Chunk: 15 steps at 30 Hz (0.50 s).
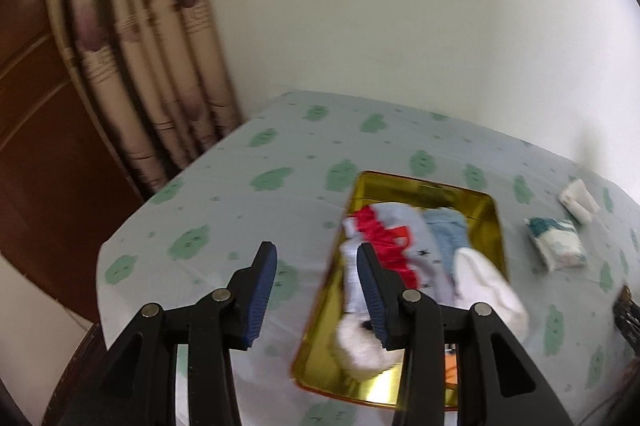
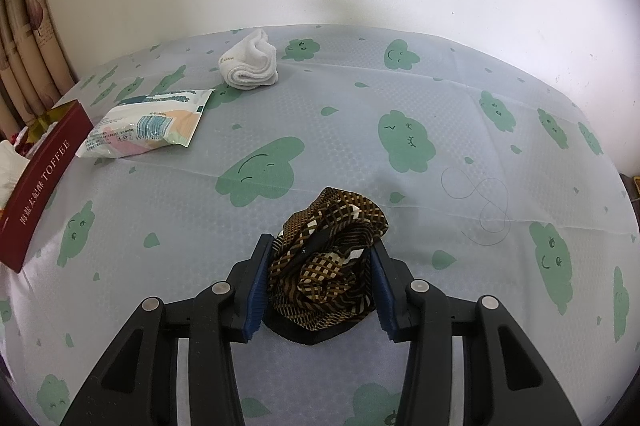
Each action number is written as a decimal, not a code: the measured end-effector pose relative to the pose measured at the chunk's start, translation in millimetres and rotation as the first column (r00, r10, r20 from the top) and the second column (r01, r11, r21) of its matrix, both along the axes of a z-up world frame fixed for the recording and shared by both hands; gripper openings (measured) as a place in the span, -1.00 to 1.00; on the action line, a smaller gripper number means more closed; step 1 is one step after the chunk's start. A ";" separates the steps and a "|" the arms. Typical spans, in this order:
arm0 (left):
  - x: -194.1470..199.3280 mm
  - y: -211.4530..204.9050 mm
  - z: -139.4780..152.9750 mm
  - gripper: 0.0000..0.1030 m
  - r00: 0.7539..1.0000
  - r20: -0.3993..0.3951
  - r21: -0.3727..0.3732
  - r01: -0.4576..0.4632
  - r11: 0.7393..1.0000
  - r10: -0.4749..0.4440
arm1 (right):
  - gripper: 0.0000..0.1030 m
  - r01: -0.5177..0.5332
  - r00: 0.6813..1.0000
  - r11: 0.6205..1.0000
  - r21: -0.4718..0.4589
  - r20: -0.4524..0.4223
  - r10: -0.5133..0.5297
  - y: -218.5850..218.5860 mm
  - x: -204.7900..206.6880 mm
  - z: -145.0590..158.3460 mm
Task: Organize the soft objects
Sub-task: 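Lower the sock pack into the gold tin and open the left gripper, then carry the brown patterned pouch into the tin and open the right gripper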
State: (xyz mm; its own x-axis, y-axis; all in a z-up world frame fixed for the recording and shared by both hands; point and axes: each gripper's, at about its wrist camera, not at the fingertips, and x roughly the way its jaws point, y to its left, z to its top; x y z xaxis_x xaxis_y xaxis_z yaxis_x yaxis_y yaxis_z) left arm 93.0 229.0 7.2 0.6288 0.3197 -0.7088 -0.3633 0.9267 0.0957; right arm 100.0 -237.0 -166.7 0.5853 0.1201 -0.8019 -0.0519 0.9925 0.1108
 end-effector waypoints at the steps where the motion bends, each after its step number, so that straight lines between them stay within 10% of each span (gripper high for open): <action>1: -2.7 5.4 -2.6 -0.16 1.000 0.001 -0.005 -0.023 1.000 0.023 | -0.16 -0.001 1.000 1.000 -0.007 0.000 0.001 1.1 0.0 -0.3; 15: -29.1 56.6 -45.3 -0.16 0.981 0.021 -0.064 -0.192 0.979 0.194 | -0.27 0.004 1.000 0.999 -0.052 0.005 -0.003 1.9 -1.7 1.5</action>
State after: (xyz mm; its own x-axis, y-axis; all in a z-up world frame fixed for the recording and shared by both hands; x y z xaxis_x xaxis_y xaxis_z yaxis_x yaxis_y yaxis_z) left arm 63.9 285.6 -38.1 0.5787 0.3934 -0.7144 -0.5374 0.8429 0.0288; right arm 98.3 -235.1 -165.3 0.5896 0.0764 -0.8041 -0.0488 0.9971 0.0589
